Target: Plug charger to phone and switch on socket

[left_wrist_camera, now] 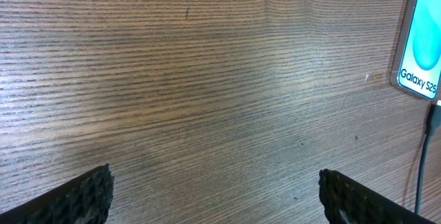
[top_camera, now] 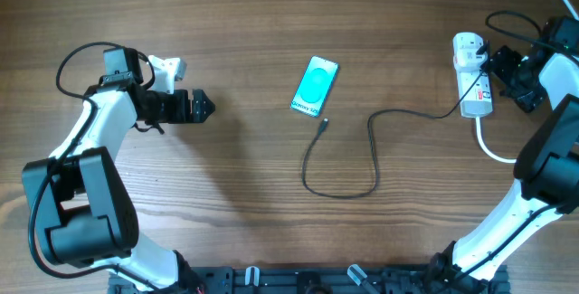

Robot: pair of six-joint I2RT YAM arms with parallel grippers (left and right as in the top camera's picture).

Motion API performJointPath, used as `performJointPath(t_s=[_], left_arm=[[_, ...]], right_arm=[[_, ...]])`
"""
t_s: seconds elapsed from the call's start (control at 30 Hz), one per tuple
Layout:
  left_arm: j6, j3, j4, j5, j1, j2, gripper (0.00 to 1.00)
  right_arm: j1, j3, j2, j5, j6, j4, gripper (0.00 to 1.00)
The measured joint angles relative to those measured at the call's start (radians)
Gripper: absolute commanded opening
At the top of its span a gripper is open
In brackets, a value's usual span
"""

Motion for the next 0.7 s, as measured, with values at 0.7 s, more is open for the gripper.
performJointPath(t_s=[0.7], left_arm=[[0.0,0.0,0.0,0.0,0.0,0.0,1.0]], right_arm=[[-0.002,-0.001,-0.013,-0.019,0.0,-0.053,1.0]])
